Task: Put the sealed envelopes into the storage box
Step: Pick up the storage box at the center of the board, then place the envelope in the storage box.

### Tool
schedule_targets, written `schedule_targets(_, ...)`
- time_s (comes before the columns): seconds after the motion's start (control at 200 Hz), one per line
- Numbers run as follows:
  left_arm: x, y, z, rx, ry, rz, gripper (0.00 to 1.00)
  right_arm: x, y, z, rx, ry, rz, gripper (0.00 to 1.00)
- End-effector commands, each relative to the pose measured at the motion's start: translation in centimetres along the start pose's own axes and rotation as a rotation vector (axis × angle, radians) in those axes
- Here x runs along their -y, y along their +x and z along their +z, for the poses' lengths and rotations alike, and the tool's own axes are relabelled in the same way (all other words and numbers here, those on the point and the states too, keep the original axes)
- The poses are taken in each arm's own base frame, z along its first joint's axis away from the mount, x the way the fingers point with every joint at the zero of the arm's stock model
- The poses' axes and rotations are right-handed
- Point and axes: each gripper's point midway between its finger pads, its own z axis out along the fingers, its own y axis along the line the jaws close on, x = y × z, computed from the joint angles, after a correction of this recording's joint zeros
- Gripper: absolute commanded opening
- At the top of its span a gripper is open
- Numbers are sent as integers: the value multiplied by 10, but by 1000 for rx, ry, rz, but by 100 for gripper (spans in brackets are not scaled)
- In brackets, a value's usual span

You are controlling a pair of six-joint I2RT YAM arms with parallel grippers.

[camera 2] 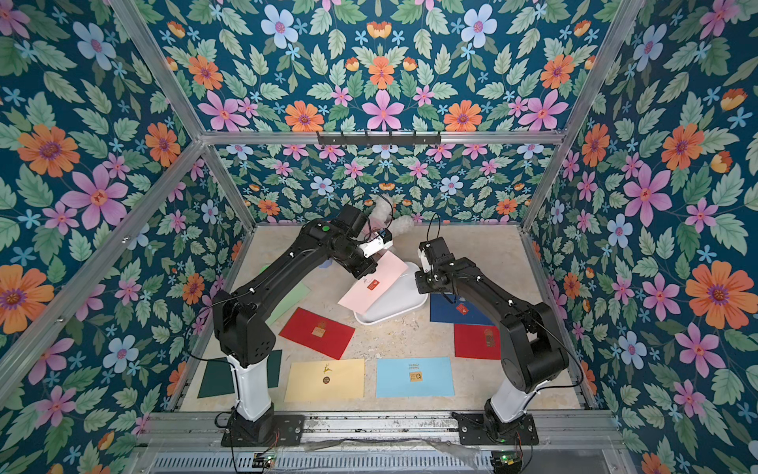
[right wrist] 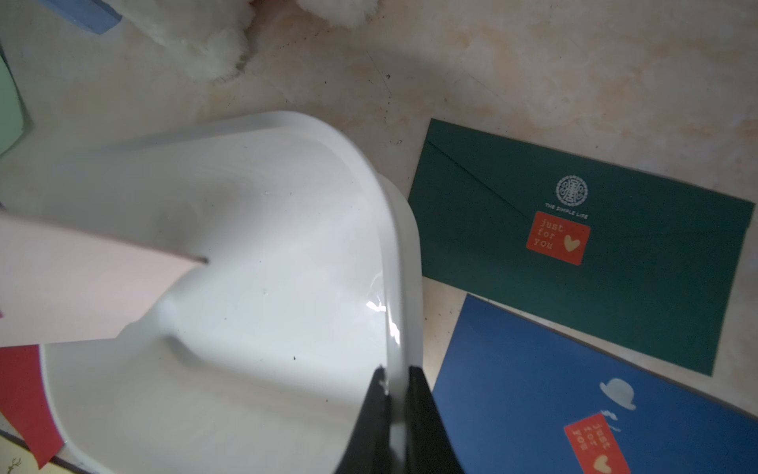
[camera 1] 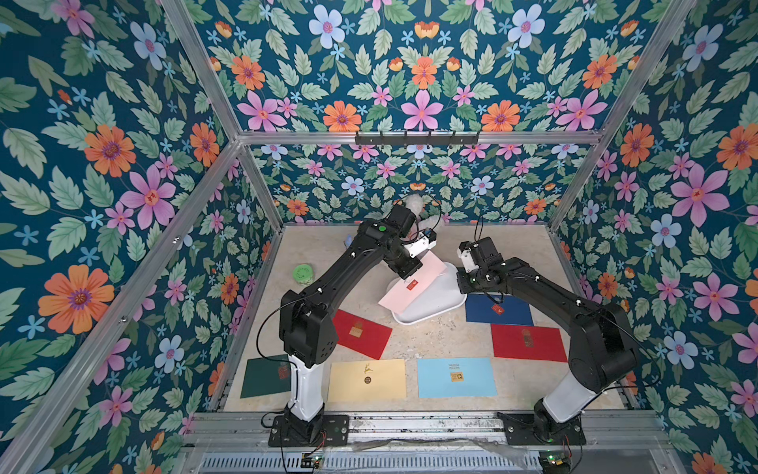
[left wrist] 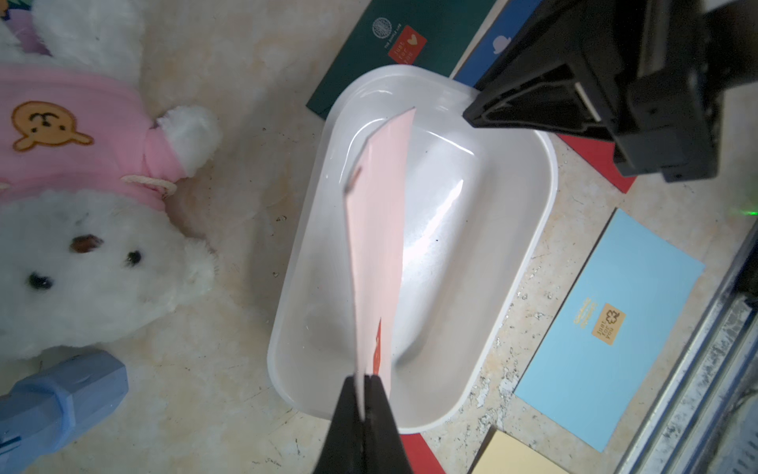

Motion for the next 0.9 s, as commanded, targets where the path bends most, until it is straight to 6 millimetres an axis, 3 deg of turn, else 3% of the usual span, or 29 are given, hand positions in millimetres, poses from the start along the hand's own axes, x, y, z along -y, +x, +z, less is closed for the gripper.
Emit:
schedule_targets(0.0,13,10,12,-54,72,70,0,-6,-8,-10,39,-37,-55,0)
schedule_targets(0.225,11,12,36,-80,87,113,0,-9,-12,-10,52,-64,-94,0)
schedule_targets(0.66,30,-1,53,-65,175,236,1,-12,-21,-8,86,-105,-127,0)
schedule_targets(0.895,20,0,69,-108,154,273,3,-9,-16,-3,74,-109,-125,0)
